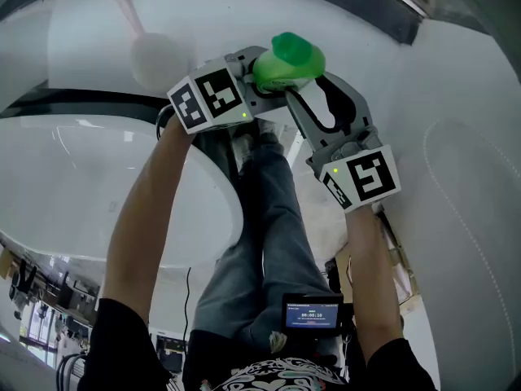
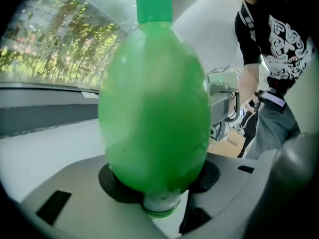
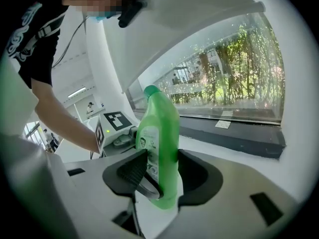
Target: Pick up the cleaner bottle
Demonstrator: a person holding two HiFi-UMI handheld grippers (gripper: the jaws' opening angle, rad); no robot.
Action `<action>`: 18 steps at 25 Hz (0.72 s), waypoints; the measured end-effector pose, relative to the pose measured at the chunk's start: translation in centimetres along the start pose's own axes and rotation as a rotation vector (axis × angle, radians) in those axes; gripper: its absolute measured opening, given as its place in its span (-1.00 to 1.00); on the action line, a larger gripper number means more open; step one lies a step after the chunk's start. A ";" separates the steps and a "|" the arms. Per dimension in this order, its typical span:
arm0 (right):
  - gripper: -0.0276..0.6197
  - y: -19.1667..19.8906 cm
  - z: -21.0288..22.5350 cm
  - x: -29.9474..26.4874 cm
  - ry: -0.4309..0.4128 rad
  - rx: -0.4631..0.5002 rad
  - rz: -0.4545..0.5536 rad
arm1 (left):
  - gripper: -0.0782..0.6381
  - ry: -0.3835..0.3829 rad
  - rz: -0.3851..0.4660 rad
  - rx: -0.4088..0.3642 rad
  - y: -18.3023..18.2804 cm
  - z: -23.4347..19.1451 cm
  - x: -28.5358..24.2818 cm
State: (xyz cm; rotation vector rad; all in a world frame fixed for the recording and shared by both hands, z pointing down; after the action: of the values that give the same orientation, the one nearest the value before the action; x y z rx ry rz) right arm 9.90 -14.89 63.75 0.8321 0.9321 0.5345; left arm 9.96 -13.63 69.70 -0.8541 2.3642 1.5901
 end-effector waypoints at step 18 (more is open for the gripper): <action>-0.33 -1.1 2.4 -2.1 0.041 -0.141 0.009 | -0.21 0.104 0.193 0.455 -1.9 -2.2 0.2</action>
State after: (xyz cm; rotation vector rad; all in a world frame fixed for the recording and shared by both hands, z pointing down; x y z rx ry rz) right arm 10.96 -17.96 64.67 0.7009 0.9176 0.6193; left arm 11.21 -16.17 69.00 -0.6383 2.7910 1.0055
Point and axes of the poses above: the fingertips, and each gripper's own axes: x backward along the fingers, z to its right, y out of its underside, the point moved 1 cm from there along x, backward along the fingers
